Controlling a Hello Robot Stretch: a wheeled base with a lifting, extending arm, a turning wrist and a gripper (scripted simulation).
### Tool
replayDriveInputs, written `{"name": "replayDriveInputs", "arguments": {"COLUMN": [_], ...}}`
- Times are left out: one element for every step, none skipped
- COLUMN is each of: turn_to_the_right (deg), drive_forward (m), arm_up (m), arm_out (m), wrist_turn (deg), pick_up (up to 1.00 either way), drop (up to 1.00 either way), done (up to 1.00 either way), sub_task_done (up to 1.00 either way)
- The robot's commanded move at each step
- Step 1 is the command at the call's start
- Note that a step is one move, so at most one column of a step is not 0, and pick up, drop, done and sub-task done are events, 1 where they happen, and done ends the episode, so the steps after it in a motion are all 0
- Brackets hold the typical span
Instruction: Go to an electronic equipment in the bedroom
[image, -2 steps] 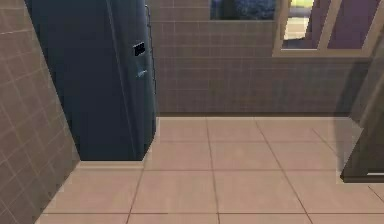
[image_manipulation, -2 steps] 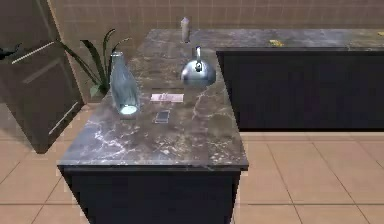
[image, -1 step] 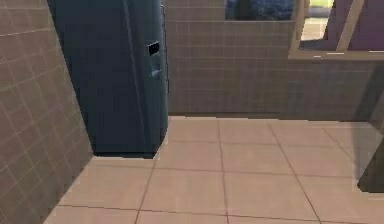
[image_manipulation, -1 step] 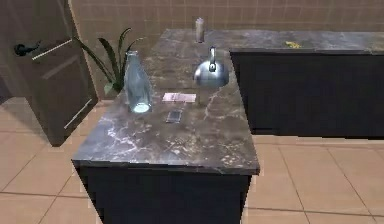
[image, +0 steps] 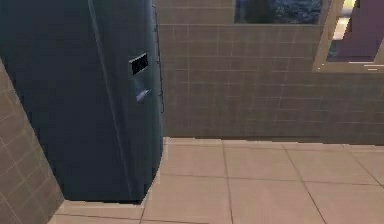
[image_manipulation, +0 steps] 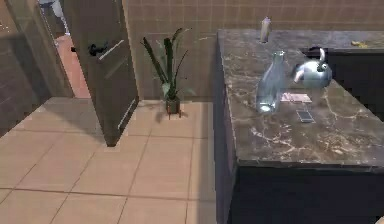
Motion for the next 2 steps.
{"name": "replayDriveInputs", "arguments": {"turn_to_the_right": [45.0,0.0], "drive_forward": [0.0,1.0], "arm_up": [0.0,0.0], "arm_out": [0.0,0.0], "wrist_turn": [0.0,0.0], "pick_up": [0.0,0.0], "drop": [0.0,0.0], "done": [0.0,0.0], "sub_task_done": [0.0,0.0]}}
